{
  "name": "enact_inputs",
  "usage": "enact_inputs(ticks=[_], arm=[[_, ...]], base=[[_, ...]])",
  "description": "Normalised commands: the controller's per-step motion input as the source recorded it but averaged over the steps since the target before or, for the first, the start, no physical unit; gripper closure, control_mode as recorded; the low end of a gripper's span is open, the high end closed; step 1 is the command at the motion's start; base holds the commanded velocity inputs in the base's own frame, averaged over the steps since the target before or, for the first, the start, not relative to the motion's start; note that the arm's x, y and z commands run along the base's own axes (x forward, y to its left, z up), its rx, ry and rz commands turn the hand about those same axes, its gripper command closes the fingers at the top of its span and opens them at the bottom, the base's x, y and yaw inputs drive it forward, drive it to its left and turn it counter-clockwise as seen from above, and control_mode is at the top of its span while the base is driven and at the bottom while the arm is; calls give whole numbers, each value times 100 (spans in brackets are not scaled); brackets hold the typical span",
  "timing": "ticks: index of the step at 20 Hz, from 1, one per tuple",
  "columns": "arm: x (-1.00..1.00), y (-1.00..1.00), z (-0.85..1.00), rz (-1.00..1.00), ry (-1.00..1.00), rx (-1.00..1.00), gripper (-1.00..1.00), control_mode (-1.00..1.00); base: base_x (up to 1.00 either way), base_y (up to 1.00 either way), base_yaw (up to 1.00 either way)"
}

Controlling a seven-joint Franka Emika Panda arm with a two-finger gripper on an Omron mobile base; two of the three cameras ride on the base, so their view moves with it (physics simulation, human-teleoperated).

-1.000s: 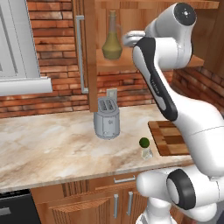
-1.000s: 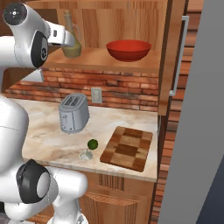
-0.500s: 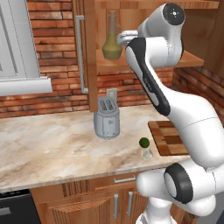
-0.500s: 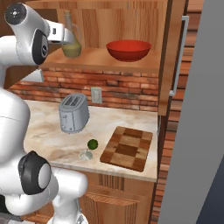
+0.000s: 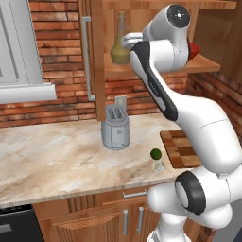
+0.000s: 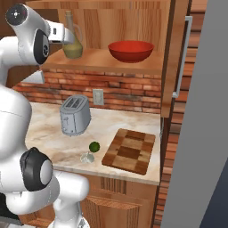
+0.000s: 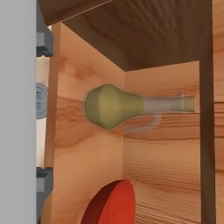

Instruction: Open the cabinet. Place the bowl and condiment on the counter. Then place the lime and garlic on the cutting board.

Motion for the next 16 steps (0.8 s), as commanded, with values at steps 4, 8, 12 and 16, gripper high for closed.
enact_inputs(ticks=[4,8,12,16], arm=[[30,5,0,0,-1,0,-100,-100],[28,7,0,0,-1,0,-100,-100],[27,9,0,0,0,0,-100,-100],[27,2,0,0,0,-2,-100,-100]], base=[[0,0,0],[0,0,0],[0,0,0],[0,0,0]])
